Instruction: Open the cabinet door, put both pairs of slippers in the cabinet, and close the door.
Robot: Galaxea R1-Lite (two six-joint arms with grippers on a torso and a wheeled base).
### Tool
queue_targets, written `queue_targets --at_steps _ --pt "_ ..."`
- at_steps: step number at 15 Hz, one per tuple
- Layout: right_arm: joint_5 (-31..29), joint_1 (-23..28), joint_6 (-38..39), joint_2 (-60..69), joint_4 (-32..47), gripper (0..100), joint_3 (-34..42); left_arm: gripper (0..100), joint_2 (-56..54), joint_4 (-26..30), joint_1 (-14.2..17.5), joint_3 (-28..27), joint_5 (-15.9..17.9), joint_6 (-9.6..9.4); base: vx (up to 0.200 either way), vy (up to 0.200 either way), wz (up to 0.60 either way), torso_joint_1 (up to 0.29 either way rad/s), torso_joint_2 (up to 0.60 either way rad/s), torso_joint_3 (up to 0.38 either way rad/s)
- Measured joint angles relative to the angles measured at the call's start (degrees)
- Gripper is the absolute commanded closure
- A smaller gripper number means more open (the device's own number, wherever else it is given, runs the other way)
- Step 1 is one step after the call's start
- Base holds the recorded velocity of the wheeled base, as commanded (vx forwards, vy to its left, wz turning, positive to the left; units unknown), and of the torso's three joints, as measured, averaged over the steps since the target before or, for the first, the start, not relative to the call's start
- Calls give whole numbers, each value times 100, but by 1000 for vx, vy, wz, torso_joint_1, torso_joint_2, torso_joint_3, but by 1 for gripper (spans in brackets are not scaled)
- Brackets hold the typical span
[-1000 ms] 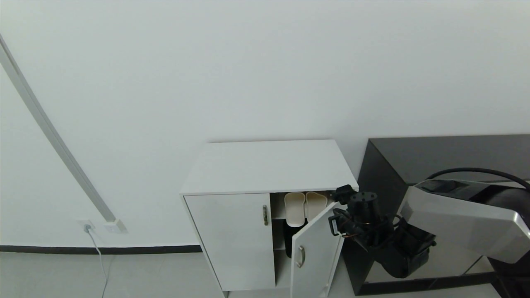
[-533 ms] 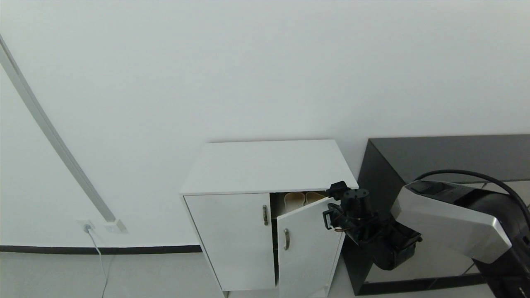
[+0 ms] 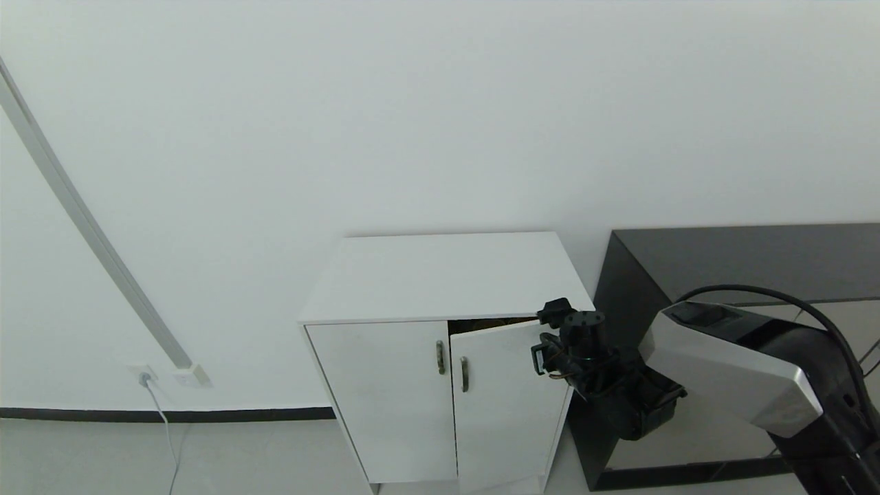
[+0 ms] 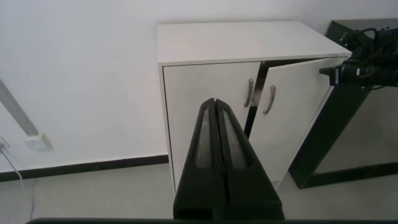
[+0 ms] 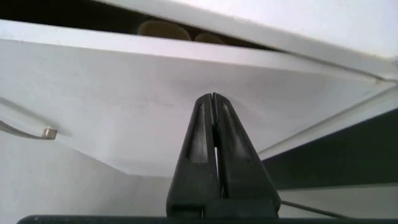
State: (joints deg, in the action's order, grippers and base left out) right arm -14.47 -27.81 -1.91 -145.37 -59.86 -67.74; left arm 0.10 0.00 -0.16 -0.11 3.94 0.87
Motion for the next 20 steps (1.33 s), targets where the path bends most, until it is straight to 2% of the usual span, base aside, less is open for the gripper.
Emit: queue_targets --at_steps 11,16,20 --pt "5 221 9 -250 255 100 -544 100 0 0 5 0 0 0 0 0 0 0 0 0" --pt "7 256 41 -262 211 100 -529 100 0 0 0 -2 0 0 0 0 0 0 0 0" --pt "-4 247 134 -116 13 100 -199 100 0 0 0 -2 0 0 0 0 0 0 0 0"
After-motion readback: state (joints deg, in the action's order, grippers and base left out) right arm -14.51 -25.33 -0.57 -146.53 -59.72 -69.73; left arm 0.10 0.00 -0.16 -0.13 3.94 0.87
